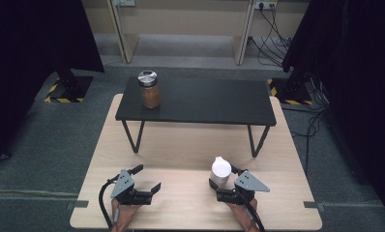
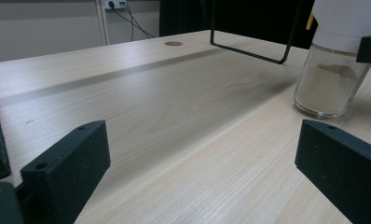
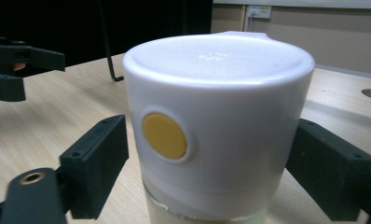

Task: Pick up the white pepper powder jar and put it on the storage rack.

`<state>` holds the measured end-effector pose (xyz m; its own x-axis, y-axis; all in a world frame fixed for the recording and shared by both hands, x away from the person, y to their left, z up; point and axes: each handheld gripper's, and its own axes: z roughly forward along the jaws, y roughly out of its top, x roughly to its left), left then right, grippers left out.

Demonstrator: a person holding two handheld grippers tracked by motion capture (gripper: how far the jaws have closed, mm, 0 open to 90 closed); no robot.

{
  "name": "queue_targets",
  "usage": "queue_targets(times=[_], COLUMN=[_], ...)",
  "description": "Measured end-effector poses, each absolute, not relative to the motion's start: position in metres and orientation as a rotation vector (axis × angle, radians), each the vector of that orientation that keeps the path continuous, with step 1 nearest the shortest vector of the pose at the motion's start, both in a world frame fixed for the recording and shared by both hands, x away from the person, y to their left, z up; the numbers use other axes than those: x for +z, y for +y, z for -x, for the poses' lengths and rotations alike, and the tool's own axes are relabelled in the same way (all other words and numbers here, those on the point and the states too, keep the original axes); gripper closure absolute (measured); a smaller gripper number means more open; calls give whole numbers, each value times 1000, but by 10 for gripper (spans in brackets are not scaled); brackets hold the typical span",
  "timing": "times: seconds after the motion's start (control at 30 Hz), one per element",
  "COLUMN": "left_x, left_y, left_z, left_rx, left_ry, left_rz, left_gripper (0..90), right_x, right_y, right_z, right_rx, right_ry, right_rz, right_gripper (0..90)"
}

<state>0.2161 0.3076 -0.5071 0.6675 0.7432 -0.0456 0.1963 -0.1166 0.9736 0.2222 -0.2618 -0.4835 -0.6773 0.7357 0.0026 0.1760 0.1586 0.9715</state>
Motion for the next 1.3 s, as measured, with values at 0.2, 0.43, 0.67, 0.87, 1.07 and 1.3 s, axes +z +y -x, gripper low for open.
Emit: queue_targets(times=[0.2, 0.43, 0.67, 0.87, 1.07, 1.3], left_x=[-507, -507, -507, -507, -507, -507], left_y=[308, 308, 307, 307, 307, 307], left_z=[-216, -216, -216, -216, -216, -216], left_rx=[554, 554, 555, 554, 555, 553], left_ry=[777, 779, 778, 781, 779, 781], left_rz=[-1659, -1658, -1659, -1657, -1660, -1658], left_gripper=[26, 25, 26, 26, 26, 26], right_x=[-482, -481, -480, -478, -475, -466], right_y=[-260, -258, -253, -252, -255, -259], right_z=[-224, -225, -224, -222, -219, -219], right_rx=[1545, 1533, 1522, 1511, 1514, 1521], right_ry=[1965, 1974, 1965, 1959, 1939, 1936], right_rz=[-885, -893, -908, -929, -922, -925], right_gripper=[218, 287, 302, 304, 304, 305])
